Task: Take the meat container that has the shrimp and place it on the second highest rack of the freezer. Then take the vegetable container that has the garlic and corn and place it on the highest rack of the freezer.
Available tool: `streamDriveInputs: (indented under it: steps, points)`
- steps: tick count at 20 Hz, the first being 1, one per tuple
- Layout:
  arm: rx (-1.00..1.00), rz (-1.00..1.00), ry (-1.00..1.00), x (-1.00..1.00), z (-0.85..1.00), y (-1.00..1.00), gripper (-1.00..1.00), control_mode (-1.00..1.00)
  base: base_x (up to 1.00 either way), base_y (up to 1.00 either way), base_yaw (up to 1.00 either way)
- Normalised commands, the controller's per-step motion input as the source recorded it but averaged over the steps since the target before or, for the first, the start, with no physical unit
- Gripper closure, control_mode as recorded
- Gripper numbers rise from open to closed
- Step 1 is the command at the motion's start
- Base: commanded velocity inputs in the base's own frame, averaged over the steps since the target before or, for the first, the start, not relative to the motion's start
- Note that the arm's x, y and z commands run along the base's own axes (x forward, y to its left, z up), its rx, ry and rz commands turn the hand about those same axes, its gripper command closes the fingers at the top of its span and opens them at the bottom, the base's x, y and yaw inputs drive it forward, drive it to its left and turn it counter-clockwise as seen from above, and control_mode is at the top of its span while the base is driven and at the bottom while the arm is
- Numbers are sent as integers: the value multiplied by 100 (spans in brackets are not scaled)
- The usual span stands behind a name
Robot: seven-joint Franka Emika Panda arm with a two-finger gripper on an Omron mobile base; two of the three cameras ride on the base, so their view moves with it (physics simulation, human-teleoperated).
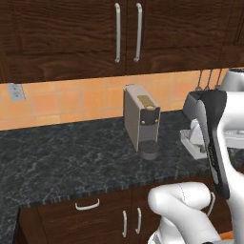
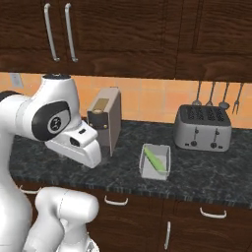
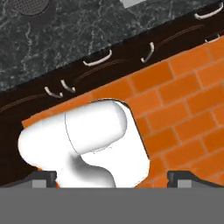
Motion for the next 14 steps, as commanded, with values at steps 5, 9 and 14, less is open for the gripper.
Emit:
streamDriveInputs:
  steps: [5,9,14]
  points:
    - [5,-59,10,13,-48,-93,-100,-100,0,0,0]
    - [0,-56,11,38,-40,-88,-100,-100,0,0,0]
    - [-2,-39,3,58,-70,-35,-100,-100,0,0,0]
